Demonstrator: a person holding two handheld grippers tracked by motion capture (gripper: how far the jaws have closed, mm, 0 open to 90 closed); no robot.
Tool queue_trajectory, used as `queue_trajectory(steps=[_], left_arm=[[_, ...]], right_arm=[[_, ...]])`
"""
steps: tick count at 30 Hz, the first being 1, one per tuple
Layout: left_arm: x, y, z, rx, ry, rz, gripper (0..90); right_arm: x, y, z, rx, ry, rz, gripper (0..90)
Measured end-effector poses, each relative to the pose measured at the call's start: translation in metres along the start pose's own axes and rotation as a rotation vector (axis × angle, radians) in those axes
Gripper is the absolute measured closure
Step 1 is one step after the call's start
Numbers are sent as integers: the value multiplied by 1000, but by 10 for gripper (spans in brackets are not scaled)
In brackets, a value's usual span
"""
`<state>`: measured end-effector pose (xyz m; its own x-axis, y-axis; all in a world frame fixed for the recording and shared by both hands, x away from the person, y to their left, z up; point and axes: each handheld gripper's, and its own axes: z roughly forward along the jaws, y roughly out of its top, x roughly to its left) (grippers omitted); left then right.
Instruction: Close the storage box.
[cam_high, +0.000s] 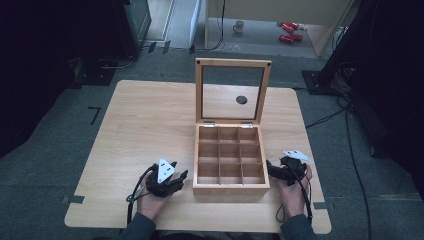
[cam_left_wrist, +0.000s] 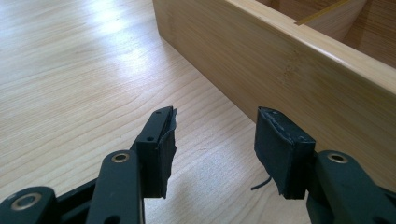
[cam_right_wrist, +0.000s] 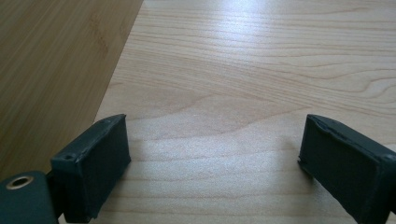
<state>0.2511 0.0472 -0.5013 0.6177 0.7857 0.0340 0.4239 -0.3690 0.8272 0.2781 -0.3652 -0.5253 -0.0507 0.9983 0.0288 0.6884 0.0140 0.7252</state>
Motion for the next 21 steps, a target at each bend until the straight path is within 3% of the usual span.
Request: queue_trajectory(steps=[14, 15, 17, 18, 21], left_arm=[[5, 2, -3, 7, -18, -36, 471], [6, 3, -1, 14, -33, -50, 468], [6, 4, -1, 27, -38, -47, 456], [5, 8, -1, 40, -38, -26, 449], [5, 15, -5, 31, -53, 1, 449]], right_arm=[[1, -1, -4, 10, 34, -34, 136], [2, 0, -7, 26, 39, -38, 189], [3, 1, -8, 31, 45, -39, 216], [4, 1, -12, 23, 88, -22, 258], [6, 4, -20, -1, 98, -28, 292]])
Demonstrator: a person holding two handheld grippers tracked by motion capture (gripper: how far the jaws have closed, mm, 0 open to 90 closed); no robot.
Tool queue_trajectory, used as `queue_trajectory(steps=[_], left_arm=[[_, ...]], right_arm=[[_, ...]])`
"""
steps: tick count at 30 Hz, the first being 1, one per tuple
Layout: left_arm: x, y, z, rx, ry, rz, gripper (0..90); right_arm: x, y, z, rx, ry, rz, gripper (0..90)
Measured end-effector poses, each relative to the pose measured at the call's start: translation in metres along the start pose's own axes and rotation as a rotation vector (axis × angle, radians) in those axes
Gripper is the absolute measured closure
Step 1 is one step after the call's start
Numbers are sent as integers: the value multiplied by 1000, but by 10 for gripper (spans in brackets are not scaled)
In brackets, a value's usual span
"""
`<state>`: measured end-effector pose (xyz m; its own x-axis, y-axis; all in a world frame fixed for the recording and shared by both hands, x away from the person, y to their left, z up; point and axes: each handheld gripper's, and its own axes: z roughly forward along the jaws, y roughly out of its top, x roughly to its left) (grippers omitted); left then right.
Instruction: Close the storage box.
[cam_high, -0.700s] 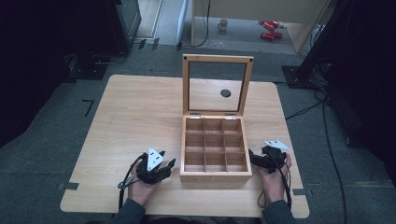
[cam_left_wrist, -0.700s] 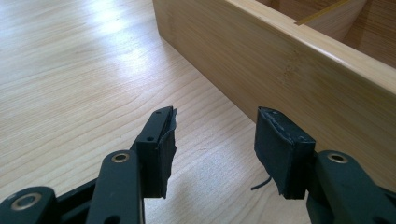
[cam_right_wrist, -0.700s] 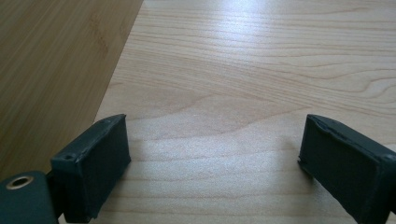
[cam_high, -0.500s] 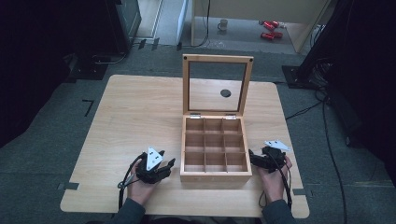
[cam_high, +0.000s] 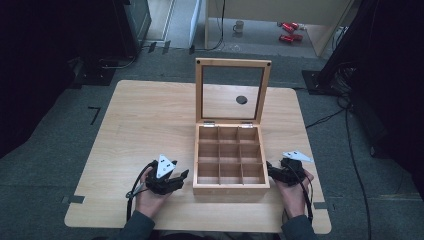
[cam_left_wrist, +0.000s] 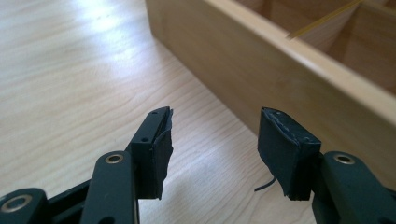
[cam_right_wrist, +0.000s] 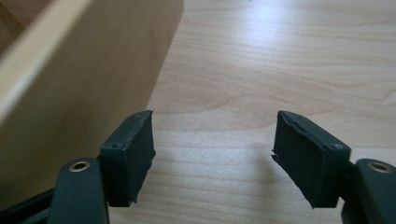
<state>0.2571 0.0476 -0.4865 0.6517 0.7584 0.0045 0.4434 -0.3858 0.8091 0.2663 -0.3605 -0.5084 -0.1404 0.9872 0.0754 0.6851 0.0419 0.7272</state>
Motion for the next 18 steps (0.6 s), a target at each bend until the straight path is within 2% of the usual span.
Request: queue_trajectory(steps=[5, 15, 18], left_arm=[[3, 10, -6, -19, -1, 11, 459], [15, 33, -15, -64, -16, -19, 469], [16, 37, -15, -71, -16, -15, 470]], right_arm=[[4, 10, -14, -28, -7, -38, 305], [4, 29, -28, -49, 30, -16, 308], [7, 37, -31, -63, 47, -22, 310]])
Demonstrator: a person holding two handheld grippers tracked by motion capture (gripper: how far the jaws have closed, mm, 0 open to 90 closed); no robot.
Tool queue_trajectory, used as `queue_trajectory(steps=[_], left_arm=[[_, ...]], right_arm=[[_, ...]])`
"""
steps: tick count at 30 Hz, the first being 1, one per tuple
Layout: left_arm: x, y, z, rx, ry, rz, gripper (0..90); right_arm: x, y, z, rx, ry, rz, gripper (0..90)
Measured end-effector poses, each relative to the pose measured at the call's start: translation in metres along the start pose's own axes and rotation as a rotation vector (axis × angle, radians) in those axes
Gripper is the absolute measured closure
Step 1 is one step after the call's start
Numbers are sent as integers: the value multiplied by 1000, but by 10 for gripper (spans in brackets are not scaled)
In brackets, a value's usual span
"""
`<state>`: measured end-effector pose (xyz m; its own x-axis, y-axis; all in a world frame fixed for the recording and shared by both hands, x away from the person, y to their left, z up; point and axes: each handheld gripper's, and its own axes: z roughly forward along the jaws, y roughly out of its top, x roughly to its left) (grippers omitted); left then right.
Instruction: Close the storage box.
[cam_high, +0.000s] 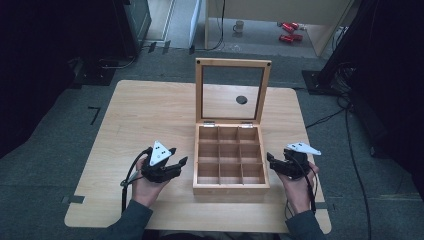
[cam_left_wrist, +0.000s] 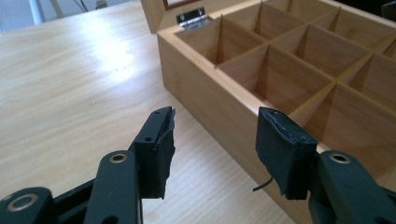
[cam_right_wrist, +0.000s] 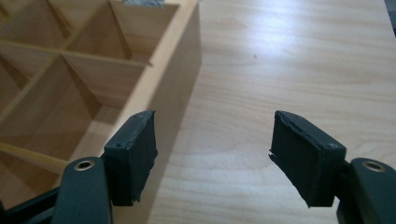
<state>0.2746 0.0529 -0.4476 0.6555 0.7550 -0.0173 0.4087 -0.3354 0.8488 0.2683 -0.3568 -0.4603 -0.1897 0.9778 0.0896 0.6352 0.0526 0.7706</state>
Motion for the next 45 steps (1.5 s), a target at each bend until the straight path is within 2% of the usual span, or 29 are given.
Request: queue_trajectory(steps=[6, 9, 16, 20, 21, 26, 33, 39, 40, 45], left_arm=[[1, 12, 2, -10, -11, 9, 476], [5, 17, 3, -17, -19, -4, 485], [10, 26, 6, -17, -12, 3, 499], [13, 31, 7, -23, -31, -15, 510], [13, 33, 8, -23, -29, -4, 511], [15, 38, 9, -31, -27, -4, 513], [19, 44, 9, -39, -15, -2, 519], [24, 53, 9, -55, -10, -6, 520], [26, 56, 9, -58, -6, -4, 520], [26, 63, 10, -71, -12, 15, 507]], right_arm=[[6, 13, -4, -6, 17, -31, 299], [8, 19, -6, 2, 25, -48, 294], [11, 32, -10, -8, 23, -70, 287], [12, 38, -11, -8, 35, -82, 299], [14, 43, -11, 8, 34, -106, 299], [18, 53, -13, 2, 30, -131, 299], [22, 66, -13, -3, 54, -146, 306], [23, 78, -12, -12, 55, -158, 326], [23, 80, -11, -13, 69, -153, 339], [24, 84, -8, -13, 74, -154, 363]])
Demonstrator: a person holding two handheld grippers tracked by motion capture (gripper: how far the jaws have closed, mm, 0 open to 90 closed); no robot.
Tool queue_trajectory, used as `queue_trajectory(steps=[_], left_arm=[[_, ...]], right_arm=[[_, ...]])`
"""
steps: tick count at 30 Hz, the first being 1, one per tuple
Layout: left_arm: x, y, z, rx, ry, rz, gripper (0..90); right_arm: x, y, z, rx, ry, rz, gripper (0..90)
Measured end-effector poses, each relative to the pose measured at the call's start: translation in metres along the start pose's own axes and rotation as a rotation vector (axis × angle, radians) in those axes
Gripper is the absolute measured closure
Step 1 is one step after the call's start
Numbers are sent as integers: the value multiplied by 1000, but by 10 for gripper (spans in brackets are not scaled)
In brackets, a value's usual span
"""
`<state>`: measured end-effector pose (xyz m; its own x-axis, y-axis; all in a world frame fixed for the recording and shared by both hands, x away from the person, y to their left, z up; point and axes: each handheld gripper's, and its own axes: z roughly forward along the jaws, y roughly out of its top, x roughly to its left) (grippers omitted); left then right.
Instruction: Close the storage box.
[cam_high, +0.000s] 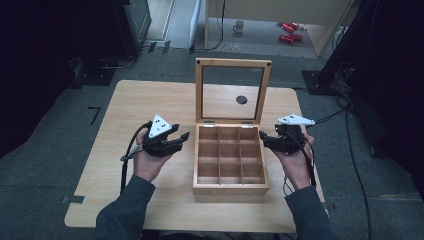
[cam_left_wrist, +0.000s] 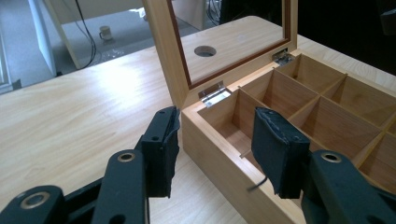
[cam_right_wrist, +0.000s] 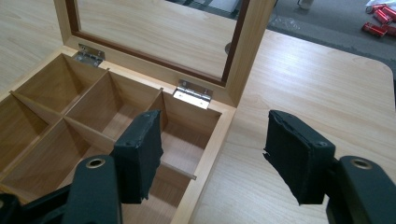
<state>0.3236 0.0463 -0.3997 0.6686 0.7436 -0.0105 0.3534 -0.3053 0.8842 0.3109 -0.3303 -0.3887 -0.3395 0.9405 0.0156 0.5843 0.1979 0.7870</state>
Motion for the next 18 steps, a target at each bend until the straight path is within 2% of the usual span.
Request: queue_trajectory(steps=[10, 18], left_arm=[[5, 16, 3, -17, 18, 9, 499], [12, 24, 7, -11, 25, 15, 498]], right_arm=[[-2, 13, -1, -17, 4, -8, 374], [-5, 23, 2, -26, 3, -10, 395]])
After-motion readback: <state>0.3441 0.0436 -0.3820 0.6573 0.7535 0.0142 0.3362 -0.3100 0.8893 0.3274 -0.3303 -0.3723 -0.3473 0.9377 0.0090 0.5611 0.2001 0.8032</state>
